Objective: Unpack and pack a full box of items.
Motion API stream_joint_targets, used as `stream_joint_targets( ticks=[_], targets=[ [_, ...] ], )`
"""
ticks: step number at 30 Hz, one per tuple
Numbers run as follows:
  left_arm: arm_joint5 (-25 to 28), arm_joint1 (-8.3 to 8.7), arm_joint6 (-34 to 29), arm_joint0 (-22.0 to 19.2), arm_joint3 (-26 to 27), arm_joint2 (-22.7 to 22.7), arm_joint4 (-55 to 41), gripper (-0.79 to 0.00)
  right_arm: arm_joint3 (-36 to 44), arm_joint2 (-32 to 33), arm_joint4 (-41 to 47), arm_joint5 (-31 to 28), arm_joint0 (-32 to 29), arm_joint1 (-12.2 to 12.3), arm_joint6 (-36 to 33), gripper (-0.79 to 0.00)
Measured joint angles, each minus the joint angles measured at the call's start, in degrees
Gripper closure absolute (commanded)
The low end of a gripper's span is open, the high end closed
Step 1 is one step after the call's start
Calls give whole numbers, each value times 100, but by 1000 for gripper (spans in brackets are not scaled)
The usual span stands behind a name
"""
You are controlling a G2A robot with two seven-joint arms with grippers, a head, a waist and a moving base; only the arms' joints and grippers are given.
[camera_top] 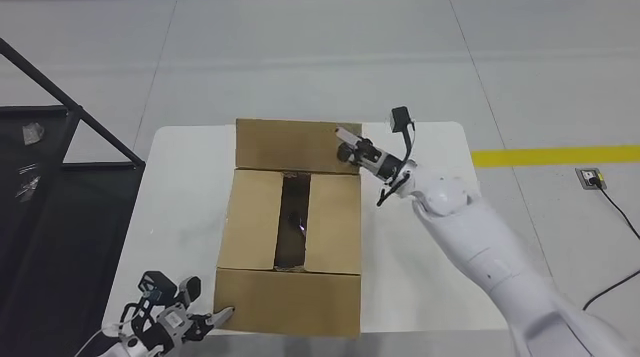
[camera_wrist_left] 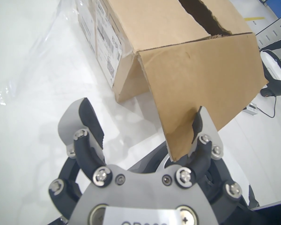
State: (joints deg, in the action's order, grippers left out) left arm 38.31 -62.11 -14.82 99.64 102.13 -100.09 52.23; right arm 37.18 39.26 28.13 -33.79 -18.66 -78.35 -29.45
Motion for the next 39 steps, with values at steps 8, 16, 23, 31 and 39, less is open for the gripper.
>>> stream_joint_targets(
  ticks=[8, 16, 23, 31, 39],
  targets=[
    [-85, 11, -37, -34, -8, 83, 3, -785, -999, -154, -50, -99, 187, -406, 307, -785],
    [-119, 23, -47, -46, -51, 146, -51, -785, -1487, -74, 37, -408, 259, -631, 165, -785],
    [121, 46, 110, 54, 37, -80, -643, -785, -978, 158, 459, -842, 310, -612, -1306, -785],
    [61, 65, 393, 188, -39, -669, -1737, -785, -208, -121, 291, 837, 305, -669, -3343, -785],
    [28, 63, 349, 239, -107, -714, -2090, -785, -380, -375, 287, 1402, 228, -958, -3351, -785]
  ],
)
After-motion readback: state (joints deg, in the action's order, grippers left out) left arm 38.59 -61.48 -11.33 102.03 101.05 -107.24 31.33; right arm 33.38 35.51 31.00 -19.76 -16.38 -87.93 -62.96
